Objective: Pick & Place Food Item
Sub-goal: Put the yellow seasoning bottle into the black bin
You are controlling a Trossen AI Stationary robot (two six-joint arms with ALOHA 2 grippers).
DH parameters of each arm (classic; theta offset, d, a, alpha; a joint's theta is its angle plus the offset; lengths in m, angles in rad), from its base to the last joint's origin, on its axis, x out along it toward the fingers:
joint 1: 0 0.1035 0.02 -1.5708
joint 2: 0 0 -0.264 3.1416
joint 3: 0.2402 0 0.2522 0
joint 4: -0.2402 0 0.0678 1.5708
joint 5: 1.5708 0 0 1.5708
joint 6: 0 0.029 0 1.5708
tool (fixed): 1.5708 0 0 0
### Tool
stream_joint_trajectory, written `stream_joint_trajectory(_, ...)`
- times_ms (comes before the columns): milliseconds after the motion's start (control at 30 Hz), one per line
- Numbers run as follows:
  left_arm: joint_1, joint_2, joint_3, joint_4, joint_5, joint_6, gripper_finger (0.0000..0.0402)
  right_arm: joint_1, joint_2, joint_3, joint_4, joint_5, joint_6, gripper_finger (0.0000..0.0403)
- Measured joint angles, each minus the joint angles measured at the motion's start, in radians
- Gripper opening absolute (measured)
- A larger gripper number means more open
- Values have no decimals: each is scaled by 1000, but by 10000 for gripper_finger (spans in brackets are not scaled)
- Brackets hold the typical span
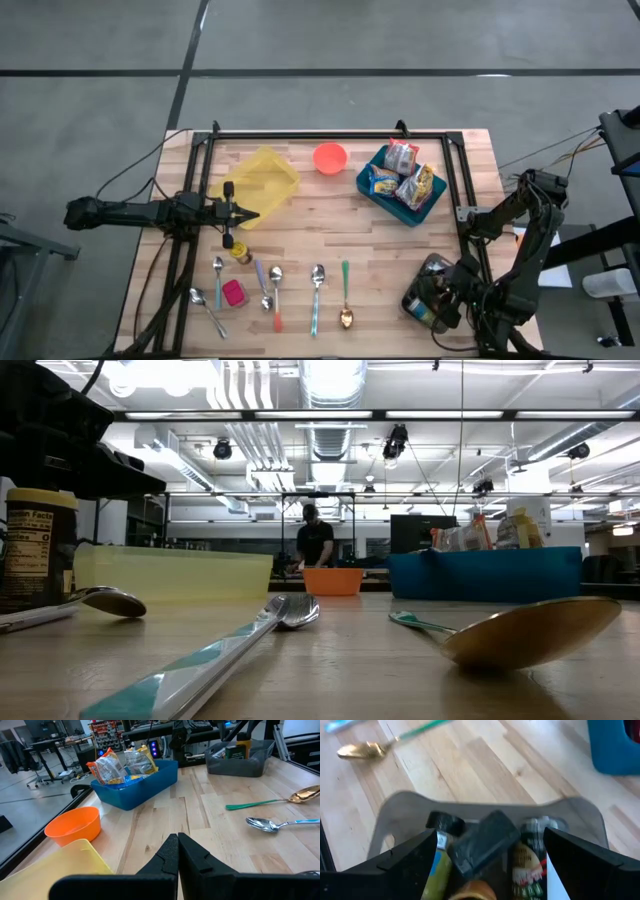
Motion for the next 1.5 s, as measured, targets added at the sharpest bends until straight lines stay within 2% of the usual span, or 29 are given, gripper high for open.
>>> stream_joint_trajectory(267,0,0,0,0,0,0,0,-10,-2,0,-17,162,-34,363)
stream_joint_trajectory(433,0,0,0,0,0,0,0,-58,-2,23,-15,214,-122,363)
stream_joint_trajectory(633,0,0,0,0,0,0,0,-164,-2,54,28,259,-342,363)
stream_joint_trajectory(833,0,0,0,0,0,0,0,-298,-2,49,201,259,-664,363)
stream_joint_trajectory(1167,0,0,0,0,0,0,0,-510,-2,43,477,134,-1161,363)
stream_joint_trajectory(1500,0,0,0,0,0,0,0,-662,-2,28,727,-75,-1575,363)
